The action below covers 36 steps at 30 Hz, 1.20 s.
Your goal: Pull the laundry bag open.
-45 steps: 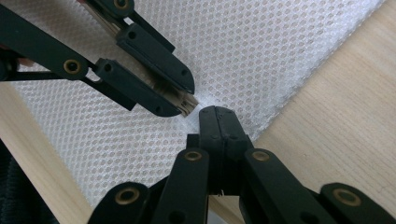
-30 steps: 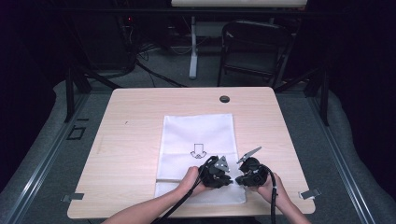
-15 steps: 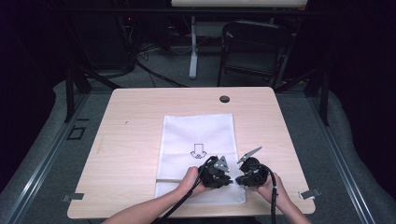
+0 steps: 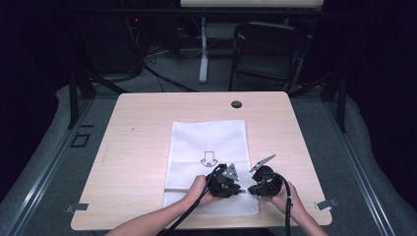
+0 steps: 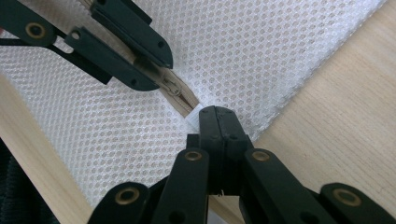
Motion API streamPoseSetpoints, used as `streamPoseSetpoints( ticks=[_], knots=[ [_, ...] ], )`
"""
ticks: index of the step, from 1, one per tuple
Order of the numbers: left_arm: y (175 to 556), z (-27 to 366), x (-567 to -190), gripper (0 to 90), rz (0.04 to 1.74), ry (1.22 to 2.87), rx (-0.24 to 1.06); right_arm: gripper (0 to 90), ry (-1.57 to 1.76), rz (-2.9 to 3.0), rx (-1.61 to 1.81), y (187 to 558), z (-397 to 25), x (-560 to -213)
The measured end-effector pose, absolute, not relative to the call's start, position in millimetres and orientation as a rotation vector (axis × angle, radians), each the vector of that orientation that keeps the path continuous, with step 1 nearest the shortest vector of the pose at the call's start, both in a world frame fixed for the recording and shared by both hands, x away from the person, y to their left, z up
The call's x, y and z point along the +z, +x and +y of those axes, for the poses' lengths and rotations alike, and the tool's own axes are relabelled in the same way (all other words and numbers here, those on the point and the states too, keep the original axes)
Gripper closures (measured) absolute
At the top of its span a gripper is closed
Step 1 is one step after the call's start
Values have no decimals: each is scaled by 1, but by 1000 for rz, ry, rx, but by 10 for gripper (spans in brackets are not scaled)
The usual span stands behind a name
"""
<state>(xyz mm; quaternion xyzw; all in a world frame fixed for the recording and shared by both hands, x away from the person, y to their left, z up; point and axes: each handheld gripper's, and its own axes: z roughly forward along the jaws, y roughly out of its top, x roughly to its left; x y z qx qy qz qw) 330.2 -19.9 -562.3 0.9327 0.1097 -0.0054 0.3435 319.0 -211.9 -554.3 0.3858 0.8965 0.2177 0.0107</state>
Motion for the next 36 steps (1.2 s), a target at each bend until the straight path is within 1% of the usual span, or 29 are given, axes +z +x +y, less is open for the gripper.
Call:
streamPoseSetpoints(
  ticks=[5,9,10,32,36],
  knots=[
    [330,-16,-562,815,295,2410,-30,900,1204,2798,677,319,-212,-554],
    [330,-15,-560,815,294,2423,-12,900,1203,2797,673,319,-211,-554],
    [331,-14,-560,815,291,2411,-27,900,1204,2797,674,319,-212,-554],
    [329,13,-552,815,314,2419,-7,900,1211,2798,683,320,-211,-555],
    [329,17,-552,815,325,2403,-21,900,1209,2802,683,319,-211,-554]
  ],
)
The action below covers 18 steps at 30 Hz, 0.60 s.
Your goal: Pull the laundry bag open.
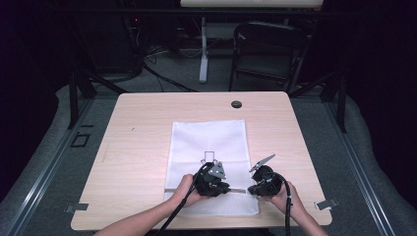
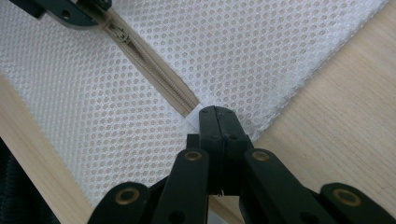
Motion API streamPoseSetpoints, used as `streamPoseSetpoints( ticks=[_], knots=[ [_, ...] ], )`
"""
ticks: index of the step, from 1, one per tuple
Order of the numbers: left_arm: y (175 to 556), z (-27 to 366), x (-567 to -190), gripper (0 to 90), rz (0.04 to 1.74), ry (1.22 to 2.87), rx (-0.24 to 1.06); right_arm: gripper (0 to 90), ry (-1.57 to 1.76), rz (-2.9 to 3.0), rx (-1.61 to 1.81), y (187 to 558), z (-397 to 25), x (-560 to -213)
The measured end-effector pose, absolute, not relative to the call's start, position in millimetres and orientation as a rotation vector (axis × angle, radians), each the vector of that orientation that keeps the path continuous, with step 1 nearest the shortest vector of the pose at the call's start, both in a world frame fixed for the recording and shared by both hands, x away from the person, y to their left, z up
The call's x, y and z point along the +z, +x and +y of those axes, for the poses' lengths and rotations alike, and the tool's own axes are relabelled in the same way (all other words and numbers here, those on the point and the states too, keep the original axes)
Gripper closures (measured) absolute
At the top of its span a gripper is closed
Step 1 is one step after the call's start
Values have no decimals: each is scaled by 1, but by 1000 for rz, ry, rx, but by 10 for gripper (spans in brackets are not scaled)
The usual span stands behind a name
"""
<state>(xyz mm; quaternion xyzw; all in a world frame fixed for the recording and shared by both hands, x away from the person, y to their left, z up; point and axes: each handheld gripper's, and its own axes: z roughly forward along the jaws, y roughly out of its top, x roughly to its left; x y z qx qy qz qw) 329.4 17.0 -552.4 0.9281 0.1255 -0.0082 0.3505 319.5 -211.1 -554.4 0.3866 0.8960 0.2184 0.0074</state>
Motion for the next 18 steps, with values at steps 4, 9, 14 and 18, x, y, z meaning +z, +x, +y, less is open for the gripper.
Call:
streamPoseSetpoints(
  ticks=[4,9,14,18],
  knots=[
    [329,20,-551,815,323,2404,-19,900,1206,2801,680,320,-211,-554],
    [328,24,-550,815,325,2403,-10,900,1204,2800,680,319,-211,-554],
    [328,29,-549,815,335,2399,-9,900,1233,2780,707,318,-210,-555],
    [328,33,-549,815,339,2395,-13,900,1231,2781,705,318,-210,-555]
  ],
)
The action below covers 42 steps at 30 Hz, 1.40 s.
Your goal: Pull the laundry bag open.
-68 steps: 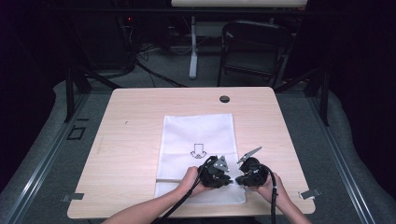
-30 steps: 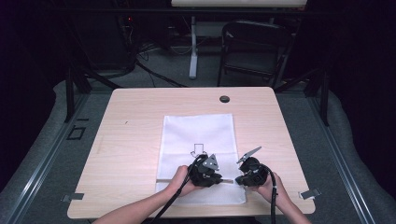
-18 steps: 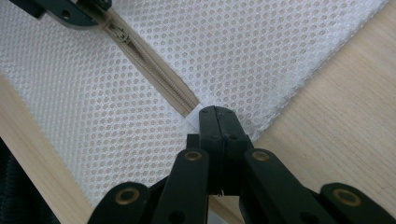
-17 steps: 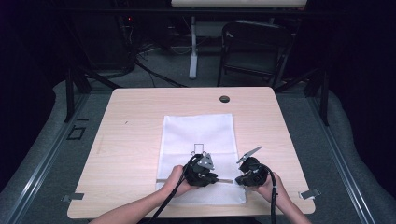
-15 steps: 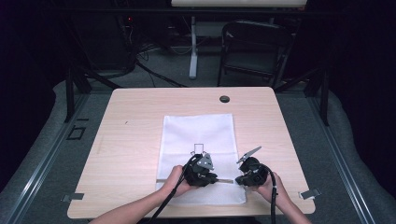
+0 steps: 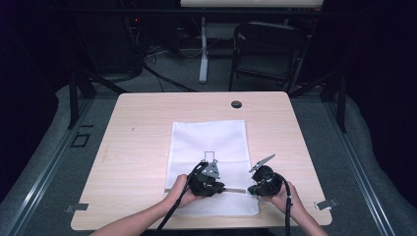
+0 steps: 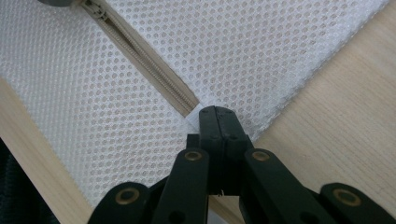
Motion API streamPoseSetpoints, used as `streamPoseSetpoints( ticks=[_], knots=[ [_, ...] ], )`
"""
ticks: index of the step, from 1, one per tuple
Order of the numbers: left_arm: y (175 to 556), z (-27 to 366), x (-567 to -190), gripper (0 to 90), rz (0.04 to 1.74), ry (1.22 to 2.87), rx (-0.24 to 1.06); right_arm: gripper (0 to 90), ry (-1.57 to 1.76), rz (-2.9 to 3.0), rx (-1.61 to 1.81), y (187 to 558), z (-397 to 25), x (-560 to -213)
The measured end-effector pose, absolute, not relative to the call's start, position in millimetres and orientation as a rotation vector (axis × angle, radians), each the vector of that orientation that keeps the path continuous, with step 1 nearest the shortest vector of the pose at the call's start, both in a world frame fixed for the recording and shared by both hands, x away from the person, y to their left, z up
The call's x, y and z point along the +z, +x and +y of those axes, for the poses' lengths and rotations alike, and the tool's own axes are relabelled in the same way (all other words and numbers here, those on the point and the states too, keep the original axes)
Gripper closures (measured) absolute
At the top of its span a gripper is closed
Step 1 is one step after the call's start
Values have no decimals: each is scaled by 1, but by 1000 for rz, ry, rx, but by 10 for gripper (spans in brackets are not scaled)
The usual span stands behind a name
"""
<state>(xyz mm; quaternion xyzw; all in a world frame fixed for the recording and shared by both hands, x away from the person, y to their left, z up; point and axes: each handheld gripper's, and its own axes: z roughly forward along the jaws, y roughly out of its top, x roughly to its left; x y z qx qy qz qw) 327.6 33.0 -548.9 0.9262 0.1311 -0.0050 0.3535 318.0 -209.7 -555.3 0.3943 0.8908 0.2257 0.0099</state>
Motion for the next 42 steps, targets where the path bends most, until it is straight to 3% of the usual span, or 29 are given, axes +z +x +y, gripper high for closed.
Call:
streamPoseSetpoints(
  ticks=[42],
  knots=[
    [325,51,-549,815,380,2396,-46,900,1184,2807,645,318,-211,-553]
  ],
)
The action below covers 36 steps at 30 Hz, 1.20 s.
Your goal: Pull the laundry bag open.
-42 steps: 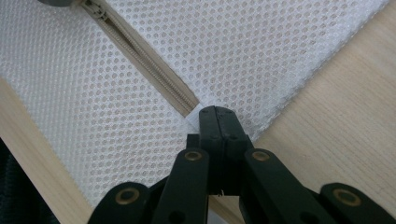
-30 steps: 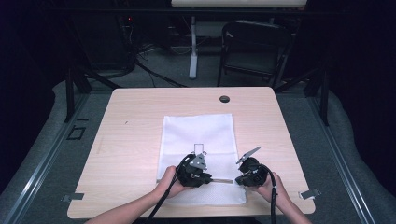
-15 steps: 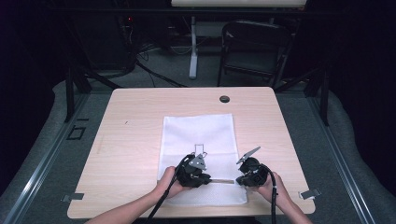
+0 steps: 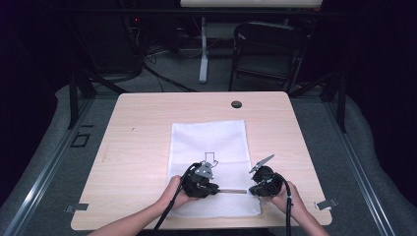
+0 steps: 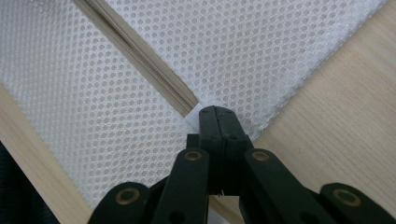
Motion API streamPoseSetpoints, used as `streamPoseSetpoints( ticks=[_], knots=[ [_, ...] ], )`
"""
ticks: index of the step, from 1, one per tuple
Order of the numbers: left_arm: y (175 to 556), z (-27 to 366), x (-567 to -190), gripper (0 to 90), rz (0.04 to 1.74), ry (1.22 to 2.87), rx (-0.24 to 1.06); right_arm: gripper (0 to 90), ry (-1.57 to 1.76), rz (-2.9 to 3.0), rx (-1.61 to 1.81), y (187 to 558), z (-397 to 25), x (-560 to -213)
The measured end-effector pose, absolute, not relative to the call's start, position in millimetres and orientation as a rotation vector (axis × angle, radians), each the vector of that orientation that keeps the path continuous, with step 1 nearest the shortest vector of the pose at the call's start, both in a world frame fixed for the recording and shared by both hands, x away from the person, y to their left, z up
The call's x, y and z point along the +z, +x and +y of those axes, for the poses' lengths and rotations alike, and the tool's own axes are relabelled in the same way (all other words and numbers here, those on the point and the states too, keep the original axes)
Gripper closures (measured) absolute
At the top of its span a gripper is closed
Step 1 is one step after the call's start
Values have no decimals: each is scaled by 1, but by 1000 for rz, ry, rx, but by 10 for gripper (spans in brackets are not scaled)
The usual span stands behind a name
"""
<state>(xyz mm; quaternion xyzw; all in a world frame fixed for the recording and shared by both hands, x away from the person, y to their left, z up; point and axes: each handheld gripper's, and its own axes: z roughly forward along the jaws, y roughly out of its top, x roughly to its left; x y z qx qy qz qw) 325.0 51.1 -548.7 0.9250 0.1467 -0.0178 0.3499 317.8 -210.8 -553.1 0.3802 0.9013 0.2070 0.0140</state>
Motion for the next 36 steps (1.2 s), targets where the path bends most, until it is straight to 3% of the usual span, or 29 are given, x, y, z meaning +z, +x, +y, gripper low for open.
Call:
streamPoseSetpoints(
  ticks=[36],
  knots=[
    [324,74,-545,815,391,2399,-47,900,1189,2803,638,318,-212,-553]
  ],
)
